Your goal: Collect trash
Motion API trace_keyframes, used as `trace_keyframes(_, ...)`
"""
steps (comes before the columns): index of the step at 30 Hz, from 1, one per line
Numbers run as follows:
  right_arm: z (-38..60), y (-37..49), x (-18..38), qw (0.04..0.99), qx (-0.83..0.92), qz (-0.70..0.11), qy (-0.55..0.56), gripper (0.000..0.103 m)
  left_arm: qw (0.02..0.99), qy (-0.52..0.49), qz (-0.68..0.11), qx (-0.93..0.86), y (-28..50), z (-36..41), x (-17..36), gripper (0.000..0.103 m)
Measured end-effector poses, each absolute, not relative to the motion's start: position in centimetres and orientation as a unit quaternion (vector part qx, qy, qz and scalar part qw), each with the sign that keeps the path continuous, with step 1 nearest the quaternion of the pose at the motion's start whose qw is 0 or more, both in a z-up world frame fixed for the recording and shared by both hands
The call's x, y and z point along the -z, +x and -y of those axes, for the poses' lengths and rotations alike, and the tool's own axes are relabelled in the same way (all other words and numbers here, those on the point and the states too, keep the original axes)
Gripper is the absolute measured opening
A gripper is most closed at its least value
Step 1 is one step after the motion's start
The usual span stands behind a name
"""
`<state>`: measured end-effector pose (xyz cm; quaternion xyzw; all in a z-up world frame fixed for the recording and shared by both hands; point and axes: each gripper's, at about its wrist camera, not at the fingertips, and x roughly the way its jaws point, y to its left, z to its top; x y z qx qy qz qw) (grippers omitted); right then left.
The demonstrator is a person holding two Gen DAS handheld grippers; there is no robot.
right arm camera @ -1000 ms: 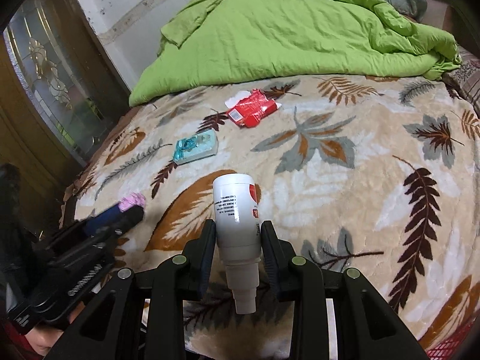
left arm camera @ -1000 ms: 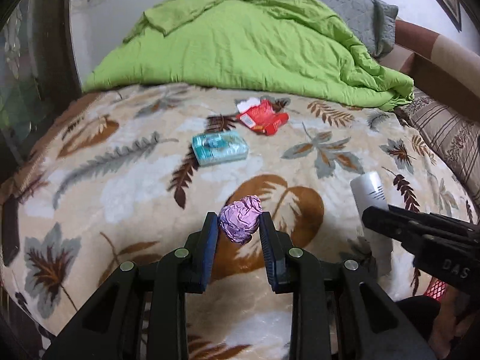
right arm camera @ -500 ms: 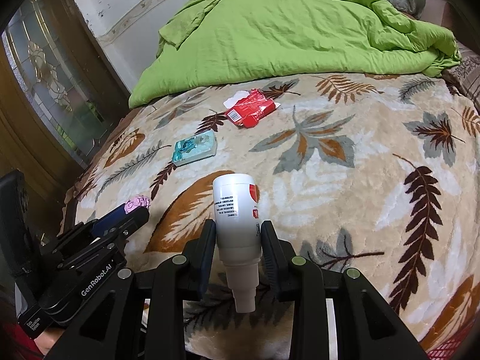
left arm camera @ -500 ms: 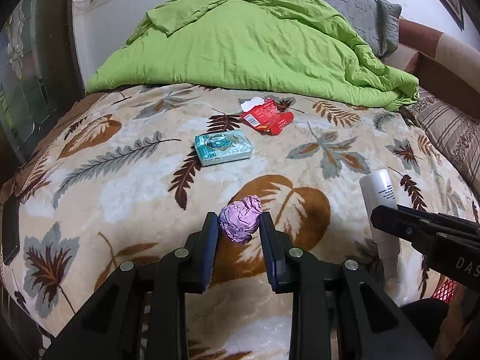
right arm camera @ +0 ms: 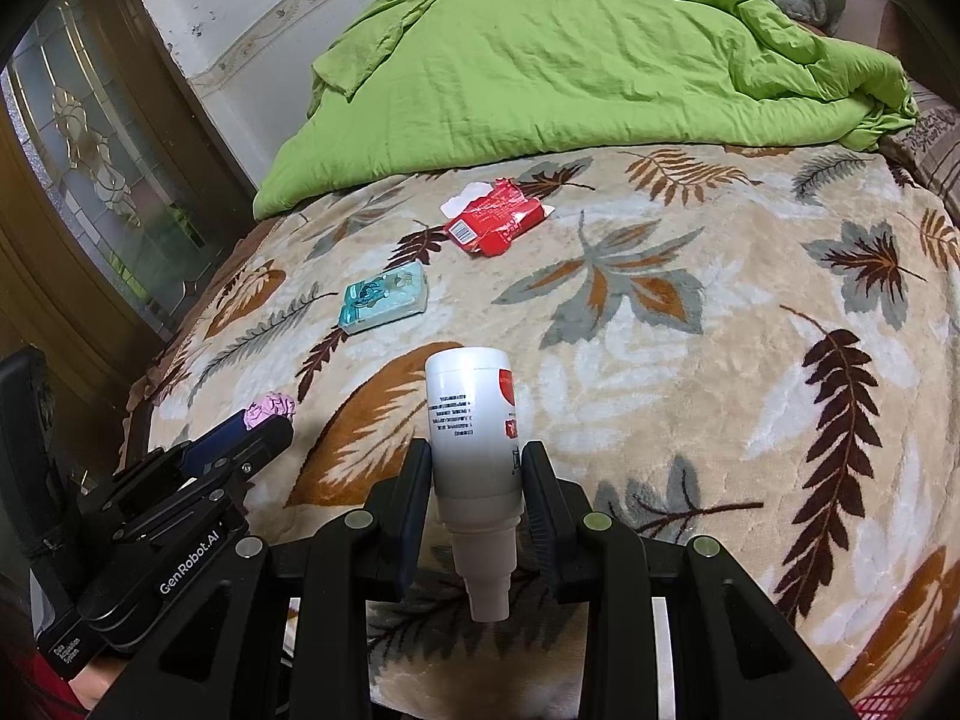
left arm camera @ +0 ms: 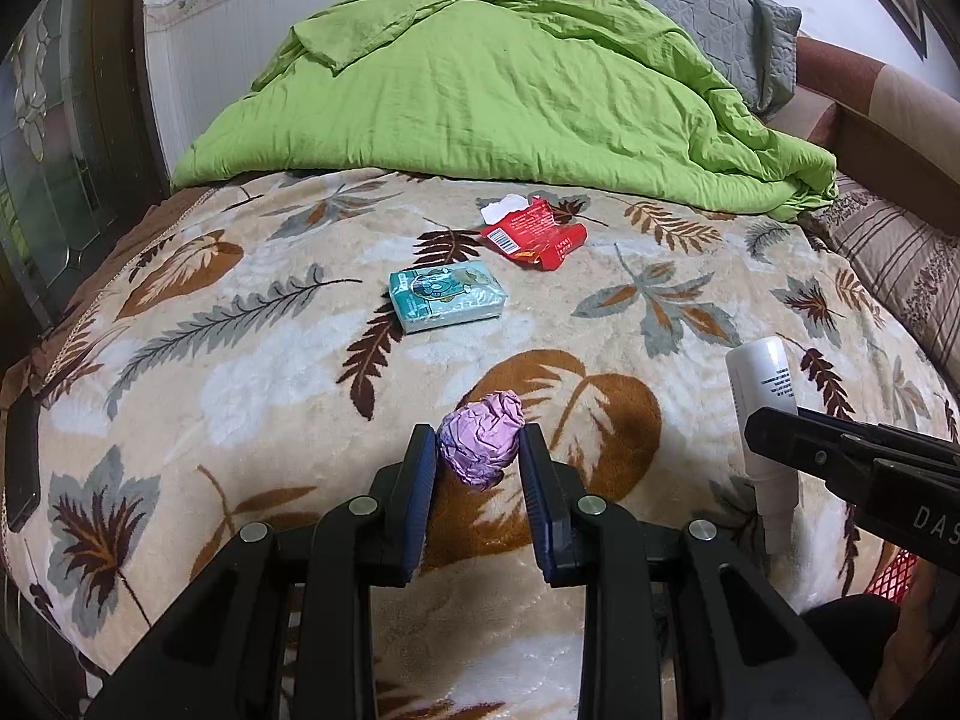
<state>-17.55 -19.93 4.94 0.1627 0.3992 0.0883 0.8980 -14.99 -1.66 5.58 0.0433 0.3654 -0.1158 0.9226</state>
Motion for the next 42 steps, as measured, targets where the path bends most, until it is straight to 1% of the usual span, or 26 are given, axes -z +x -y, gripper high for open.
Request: trace_keyframes(42, 20.89, -17.69, -4.94, 0.898, -0.080, -0.395, 0.176, 0.033, 0.923, 0.043, -0.365, 0.116, -15.19, 1.69, -5.64, 0.027)
